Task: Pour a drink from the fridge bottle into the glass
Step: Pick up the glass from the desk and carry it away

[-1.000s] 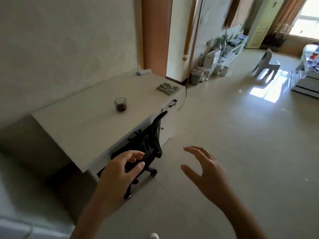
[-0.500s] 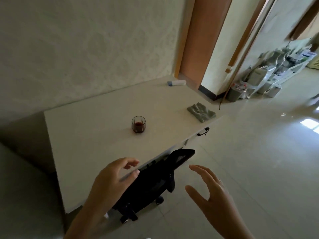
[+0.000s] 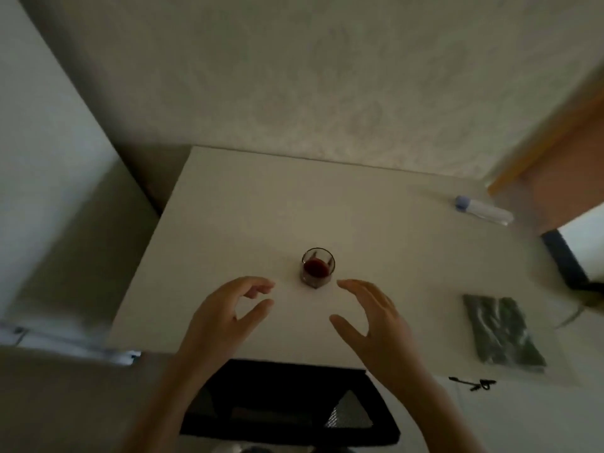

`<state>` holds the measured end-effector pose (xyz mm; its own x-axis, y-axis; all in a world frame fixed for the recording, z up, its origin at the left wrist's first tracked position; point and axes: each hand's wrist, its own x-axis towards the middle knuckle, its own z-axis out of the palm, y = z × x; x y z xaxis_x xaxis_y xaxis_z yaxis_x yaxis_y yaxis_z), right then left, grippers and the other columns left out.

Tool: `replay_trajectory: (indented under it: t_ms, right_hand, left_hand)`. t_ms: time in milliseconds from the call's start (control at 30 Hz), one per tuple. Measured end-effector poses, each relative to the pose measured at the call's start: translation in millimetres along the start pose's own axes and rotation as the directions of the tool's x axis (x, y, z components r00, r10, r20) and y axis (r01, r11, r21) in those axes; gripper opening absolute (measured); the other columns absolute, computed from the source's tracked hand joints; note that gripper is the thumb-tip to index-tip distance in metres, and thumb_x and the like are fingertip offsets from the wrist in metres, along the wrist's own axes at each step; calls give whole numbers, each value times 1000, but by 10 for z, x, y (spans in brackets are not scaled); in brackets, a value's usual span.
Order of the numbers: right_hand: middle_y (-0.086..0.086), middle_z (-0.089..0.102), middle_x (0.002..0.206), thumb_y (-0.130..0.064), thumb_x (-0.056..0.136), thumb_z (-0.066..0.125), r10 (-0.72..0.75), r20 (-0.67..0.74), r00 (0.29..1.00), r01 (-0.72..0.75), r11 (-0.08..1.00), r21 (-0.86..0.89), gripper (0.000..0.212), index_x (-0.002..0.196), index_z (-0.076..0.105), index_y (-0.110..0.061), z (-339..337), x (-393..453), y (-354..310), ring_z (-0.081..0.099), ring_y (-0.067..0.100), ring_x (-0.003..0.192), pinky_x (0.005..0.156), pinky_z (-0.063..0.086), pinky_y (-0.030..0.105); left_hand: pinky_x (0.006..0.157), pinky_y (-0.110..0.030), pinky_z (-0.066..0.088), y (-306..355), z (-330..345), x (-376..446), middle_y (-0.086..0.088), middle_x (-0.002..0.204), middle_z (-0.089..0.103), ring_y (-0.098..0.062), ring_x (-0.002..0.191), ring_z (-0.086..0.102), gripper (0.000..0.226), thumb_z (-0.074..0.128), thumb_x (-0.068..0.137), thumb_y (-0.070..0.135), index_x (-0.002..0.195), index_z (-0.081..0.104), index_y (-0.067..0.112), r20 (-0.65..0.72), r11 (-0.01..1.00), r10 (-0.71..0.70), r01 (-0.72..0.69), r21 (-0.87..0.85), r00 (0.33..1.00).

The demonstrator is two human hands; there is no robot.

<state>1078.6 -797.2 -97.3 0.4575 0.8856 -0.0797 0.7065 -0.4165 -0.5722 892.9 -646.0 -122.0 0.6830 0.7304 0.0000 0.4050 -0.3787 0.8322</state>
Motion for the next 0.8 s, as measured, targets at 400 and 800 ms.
replay_trajectory:
  t_ms: [400, 800]
  right_hand:
    - [-3, 9, 153, -48, 72, 71, -151, 358, 922, 188, 980, -70, 87, 141, 22, -31, 294, 1354, 830, 30, 23, 134, 108, 33, 44]
    - [2, 14, 151, -31, 73, 74, -152, 425, 892, 200, 977, -70, 86, 143, 23, -32, 823, 1726, 986, 33, 31, 132, 100, 43, 49]
  left_hand:
    - [83, -10, 38, 92, 481, 65, 28, 105, 61, 4, 103, 55, 35, 45, 81, 57, 110, 58, 42, -214, 942, -313, 332, 56, 925]
    - [88, -28, 50, -81, 650, -100, 27, 105, 62, 1, 103, 57, 35, 46, 81, 55, 110, 59, 40, -296, 893, -418, 448, 39, 859]
